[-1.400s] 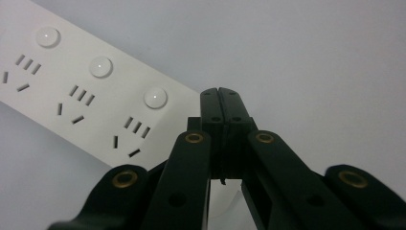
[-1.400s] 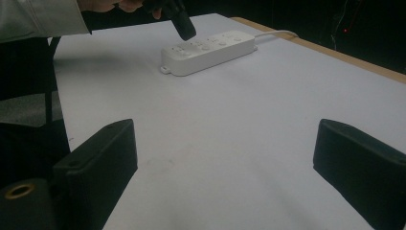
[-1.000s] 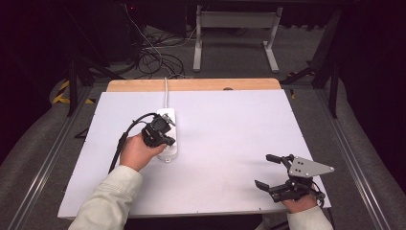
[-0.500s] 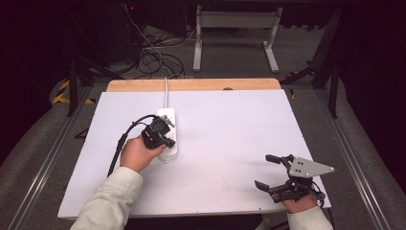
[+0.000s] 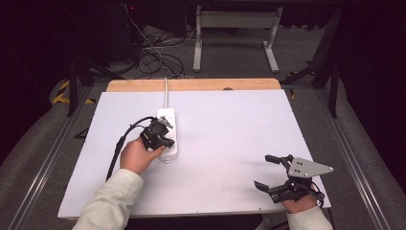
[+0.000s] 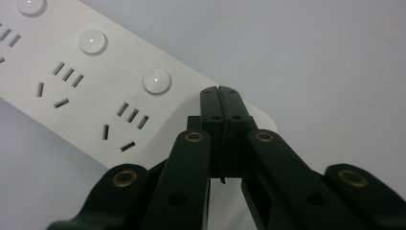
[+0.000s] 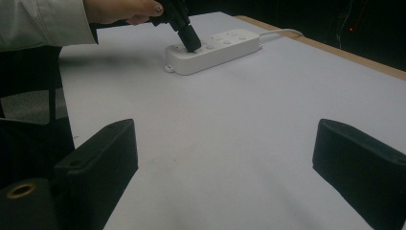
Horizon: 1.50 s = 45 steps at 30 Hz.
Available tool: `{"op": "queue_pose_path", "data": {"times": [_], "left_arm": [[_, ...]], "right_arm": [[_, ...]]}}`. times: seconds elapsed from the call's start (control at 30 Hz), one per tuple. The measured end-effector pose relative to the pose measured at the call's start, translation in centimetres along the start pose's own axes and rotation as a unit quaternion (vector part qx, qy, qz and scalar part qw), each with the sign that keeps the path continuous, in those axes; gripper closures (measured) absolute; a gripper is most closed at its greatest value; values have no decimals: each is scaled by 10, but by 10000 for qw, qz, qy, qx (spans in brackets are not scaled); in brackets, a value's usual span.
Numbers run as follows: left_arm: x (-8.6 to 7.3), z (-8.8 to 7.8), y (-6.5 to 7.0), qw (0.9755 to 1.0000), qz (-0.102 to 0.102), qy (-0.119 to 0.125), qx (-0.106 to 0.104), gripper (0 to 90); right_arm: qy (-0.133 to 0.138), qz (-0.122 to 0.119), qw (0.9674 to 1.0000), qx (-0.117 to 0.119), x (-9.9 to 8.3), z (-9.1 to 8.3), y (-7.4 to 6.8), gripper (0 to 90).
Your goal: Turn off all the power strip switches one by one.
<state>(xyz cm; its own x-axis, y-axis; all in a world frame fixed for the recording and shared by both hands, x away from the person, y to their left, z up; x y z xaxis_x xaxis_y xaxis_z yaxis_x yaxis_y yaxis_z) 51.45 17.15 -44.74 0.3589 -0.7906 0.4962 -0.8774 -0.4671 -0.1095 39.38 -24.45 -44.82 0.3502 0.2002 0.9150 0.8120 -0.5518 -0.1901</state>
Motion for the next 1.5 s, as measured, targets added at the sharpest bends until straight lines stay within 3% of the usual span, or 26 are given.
{"op": "queue_pose_path", "data": {"times": [0.27,0.43,0.83,1.0,1.07,1.13,1.2,1.5], "left_arm": [[-1,1,8,9997,23,71,248,900],[1,1,10,9993,-13,-16,382,900],[4,3,10,9992,-142,-113,352,900],[2,2,7,9994,-229,8,244,900],[5,-3,11,9989,-48,105,449,900],[9,-12,12,9977,-44,427,525,900],[13,-18,7,9973,-143,586,415,900],[14,-14,-3,9971,-318,599,356,900]], "right_arm": [[-9,-4,10000,4,0,1,0,88],[-21,-8,10000,1,0,1,0,88],[-17,-5,10000,11,0,0,0,88],[-11,-2,10000,15,0,0,0,87],[-5,-1,10000,-1,0,-1,0,88],[2,-3,10000,8,-1,0,1,87],[-32,26,10000,4,-1,0,2,88],[-17,17,10000,13,-1,0,2,87]]}}
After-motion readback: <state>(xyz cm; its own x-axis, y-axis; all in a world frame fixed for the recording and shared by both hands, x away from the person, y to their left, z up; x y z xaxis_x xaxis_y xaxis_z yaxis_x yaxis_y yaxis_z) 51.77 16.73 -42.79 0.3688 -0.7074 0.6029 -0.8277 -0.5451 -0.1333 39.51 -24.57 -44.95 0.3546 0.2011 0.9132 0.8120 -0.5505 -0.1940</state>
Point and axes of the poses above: each handheld gripper's, and its own axes: z roughly forward along the jaws, x roughly out of its top, y roughly to its right, the point moved 1 cm from there along z, roughly forward along the jaws, and after that the axes turned 14 degrees about z, right-handed, at the moved point
